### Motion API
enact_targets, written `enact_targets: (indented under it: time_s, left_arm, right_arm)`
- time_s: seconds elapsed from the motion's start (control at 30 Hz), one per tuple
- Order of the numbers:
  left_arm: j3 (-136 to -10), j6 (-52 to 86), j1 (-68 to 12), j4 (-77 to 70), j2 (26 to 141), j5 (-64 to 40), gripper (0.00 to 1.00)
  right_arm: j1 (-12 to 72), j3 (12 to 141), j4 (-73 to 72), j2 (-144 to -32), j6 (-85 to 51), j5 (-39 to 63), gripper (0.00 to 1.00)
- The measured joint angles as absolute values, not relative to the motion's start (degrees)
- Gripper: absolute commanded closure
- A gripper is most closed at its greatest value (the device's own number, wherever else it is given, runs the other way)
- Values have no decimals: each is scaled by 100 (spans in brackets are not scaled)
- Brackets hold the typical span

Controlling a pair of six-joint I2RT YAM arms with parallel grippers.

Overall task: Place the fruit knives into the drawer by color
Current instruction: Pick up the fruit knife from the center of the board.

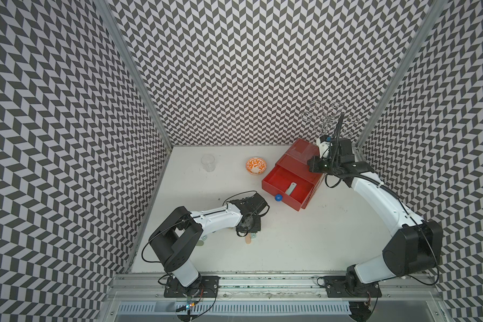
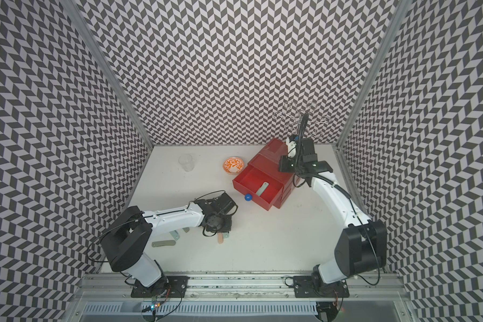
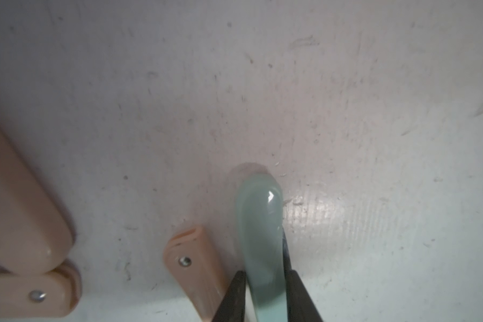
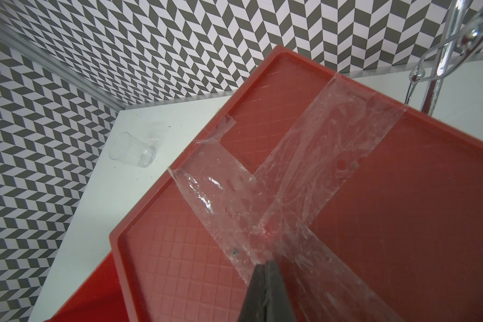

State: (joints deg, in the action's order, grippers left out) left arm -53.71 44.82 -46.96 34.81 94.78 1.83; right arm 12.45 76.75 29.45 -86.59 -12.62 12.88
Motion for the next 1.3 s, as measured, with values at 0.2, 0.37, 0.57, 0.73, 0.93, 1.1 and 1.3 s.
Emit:
enact_targets:
  time_s: [0.2, 0.37, 0.57, 0.73, 0.93, 1.1, 1.3]
  left_arm:
    - [-5419, 4436, -4687, 3520, 9531, 183, 73]
    - [-5502, 4370, -4685, 3568, 9607, 180, 72]
    - [-5629, 4281, -4685, 3647, 9717, 183, 72]
    - [-5642, 4235, -4685, 3656, 9736, 180, 73]
    - [-5649, 4191, -4685, 3651, 9747, 167, 81]
    - [-5651, 4182, -4683, 3653, 9751, 169, 87]
    - [-5651, 4185, -4683, 3653, 9751, 174, 93]
  right_arm:
    - [1245, 7675, 2945, -8659, -1243, 1288, 99]
    - [1245, 7675, 2943, -8659, -1240, 1291, 99]
    - [1245, 7675, 2943, -8659, -1240, 1291, 99]
    - [1245, 7675, 2943, -8659, -1238, 1291, 99]
    - [1245, 7675, 2943, -8659, -1238, 1291, 99]
    - [1245, 7675, 2943, -8659, -1236, 1291, 99]
    - [1245, 7675, 2943, -8659, -1236, 1291, 99]
